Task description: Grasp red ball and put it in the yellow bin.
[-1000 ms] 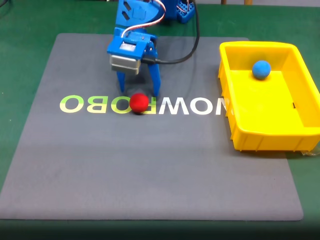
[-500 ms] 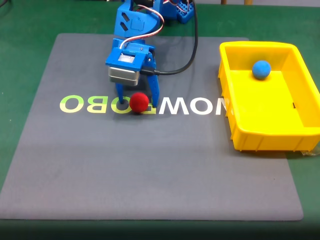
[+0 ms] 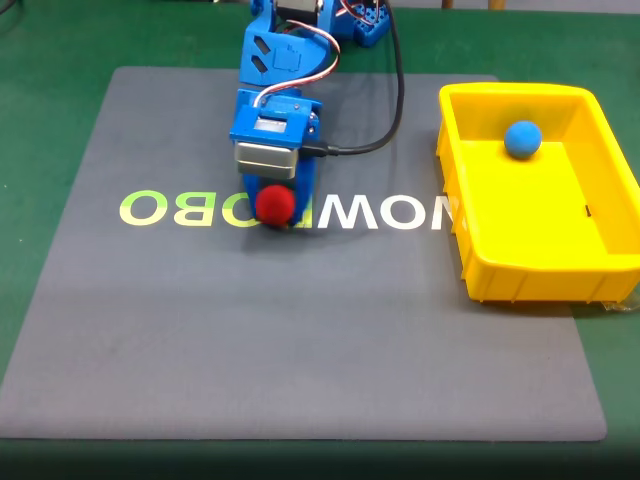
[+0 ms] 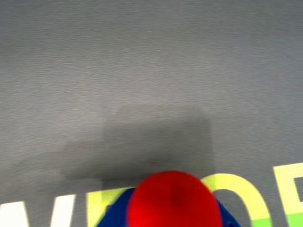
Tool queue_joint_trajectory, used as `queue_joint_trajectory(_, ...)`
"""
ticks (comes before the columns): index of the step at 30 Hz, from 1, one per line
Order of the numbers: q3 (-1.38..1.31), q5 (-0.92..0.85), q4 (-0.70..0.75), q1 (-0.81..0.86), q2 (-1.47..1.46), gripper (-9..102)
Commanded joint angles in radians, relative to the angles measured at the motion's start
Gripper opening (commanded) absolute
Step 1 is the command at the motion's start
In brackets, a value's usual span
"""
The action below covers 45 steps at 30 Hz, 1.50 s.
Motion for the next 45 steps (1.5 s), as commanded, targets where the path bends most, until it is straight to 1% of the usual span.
queue_joint_trajectory(1,-0.052,0.015,-0.017,0.003,0.003,0)
queue_joint_trajectory(11,-0.054,0.005,-0.014,0.011,0.037,0)
queue_joint_trajectory(17,-0.054,0.0,0.037,-0.002,0.196,0)
queue_joint_trajectory(22,-0.054,0.008,0.092,-0.048,0.345,0)
queue_joint_trajectory(27,-0.041,0.028,0.106,-0.13,0.468,0)
queue_joint_trajectory(33,-0.035,0.077,0.107,-0.268,0.563,0)
queue_joint_trajectory(45,-0.029,0.183,0.095,-0.597,0.578,0)
